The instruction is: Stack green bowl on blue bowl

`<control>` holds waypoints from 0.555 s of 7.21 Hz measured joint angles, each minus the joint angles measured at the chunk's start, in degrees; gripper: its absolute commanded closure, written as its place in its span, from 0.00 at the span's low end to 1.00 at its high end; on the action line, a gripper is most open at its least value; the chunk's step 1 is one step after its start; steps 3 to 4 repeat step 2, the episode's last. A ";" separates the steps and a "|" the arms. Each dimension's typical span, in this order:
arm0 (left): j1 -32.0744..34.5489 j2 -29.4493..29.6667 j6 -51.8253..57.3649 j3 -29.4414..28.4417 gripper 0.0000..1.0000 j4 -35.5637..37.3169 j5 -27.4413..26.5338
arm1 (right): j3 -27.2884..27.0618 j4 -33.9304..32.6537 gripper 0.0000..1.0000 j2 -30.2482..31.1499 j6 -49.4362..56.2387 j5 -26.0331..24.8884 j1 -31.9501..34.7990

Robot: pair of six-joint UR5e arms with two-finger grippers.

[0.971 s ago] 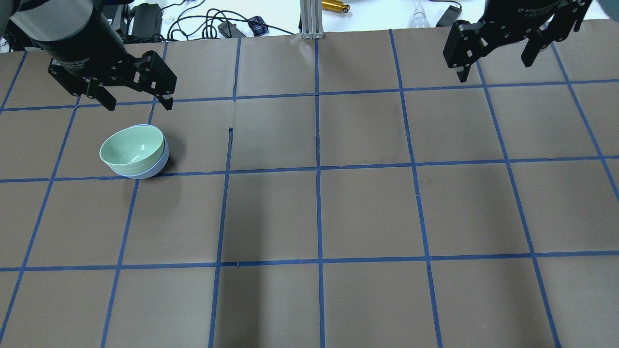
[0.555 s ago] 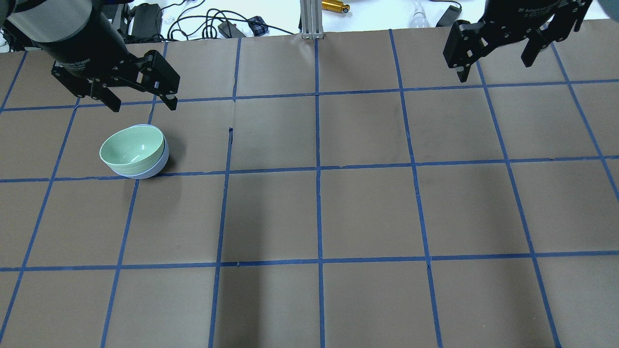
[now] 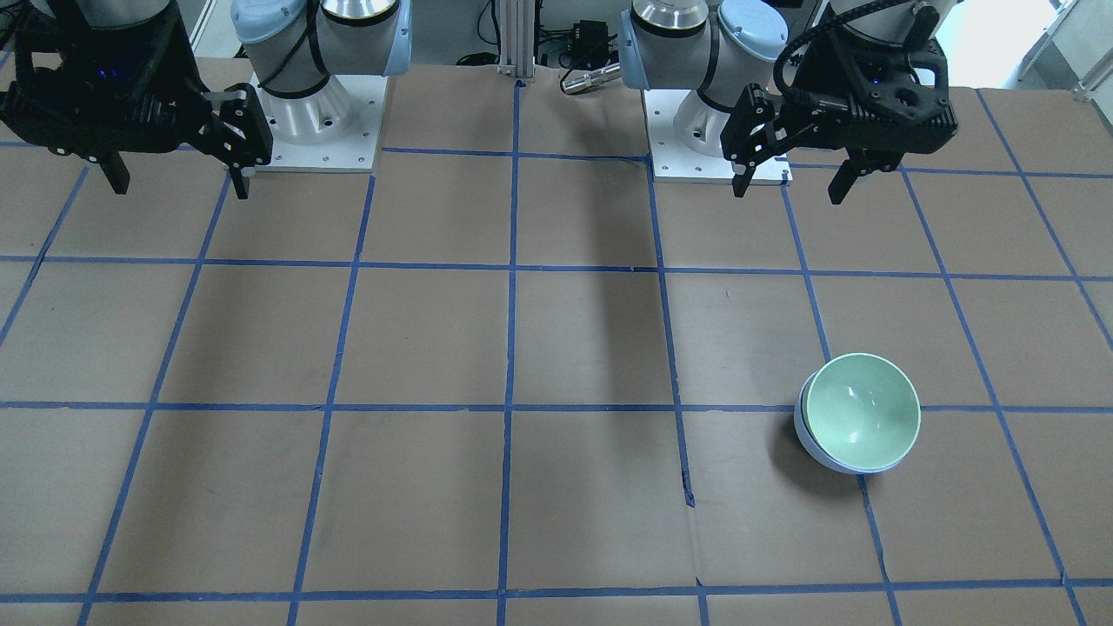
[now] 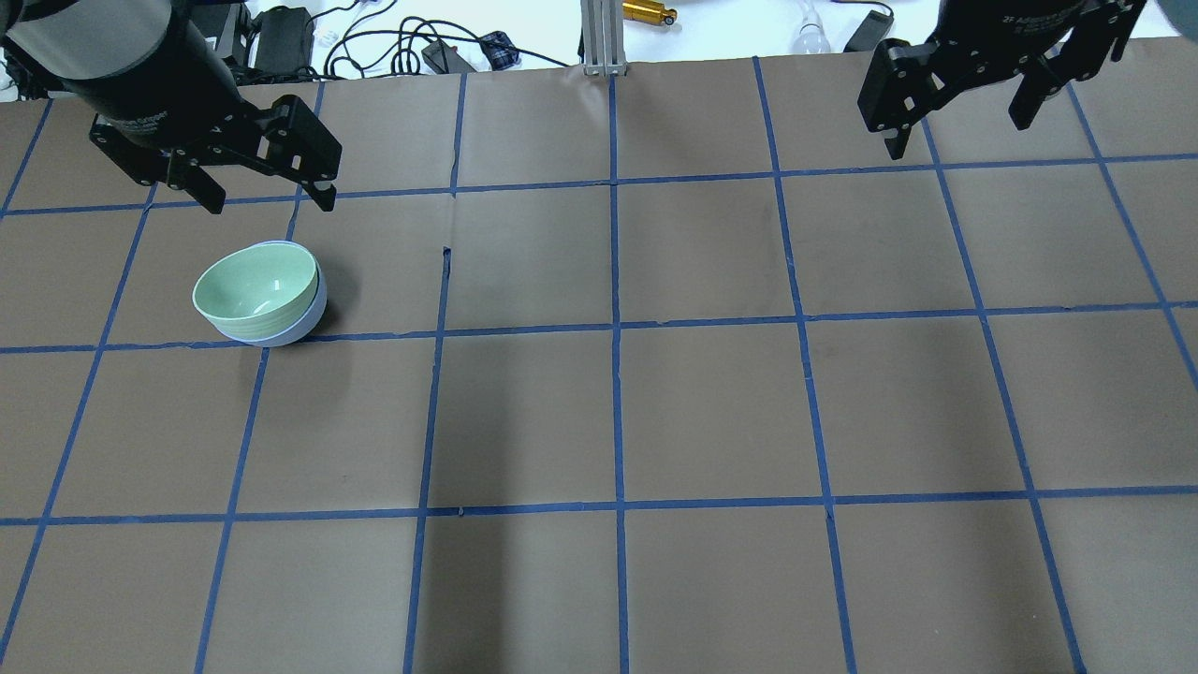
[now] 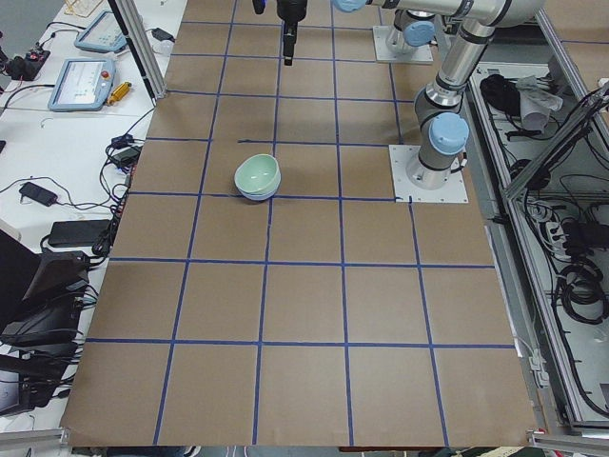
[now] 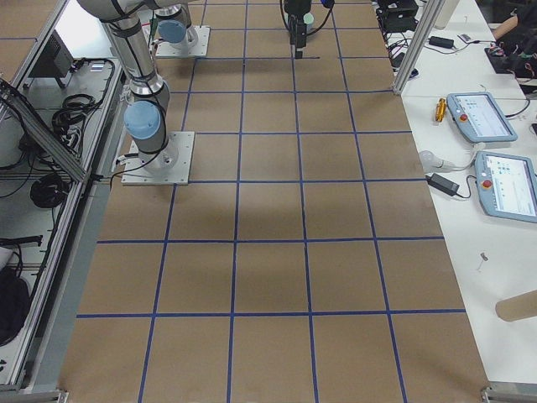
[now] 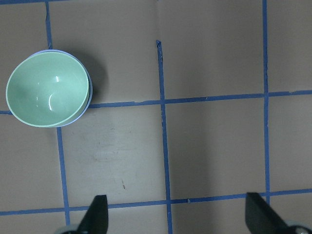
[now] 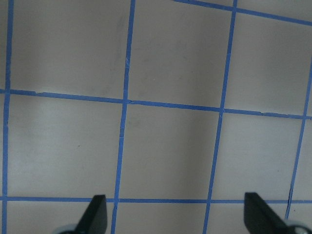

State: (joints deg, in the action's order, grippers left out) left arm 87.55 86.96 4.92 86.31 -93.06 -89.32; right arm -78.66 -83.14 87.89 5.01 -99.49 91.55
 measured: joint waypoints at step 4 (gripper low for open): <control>-0.05 -0.03 0.00 0.13 0.00 -0.02 -0.45 | 0.00 0.00 0.00 0.00 0.00 0.00 0.01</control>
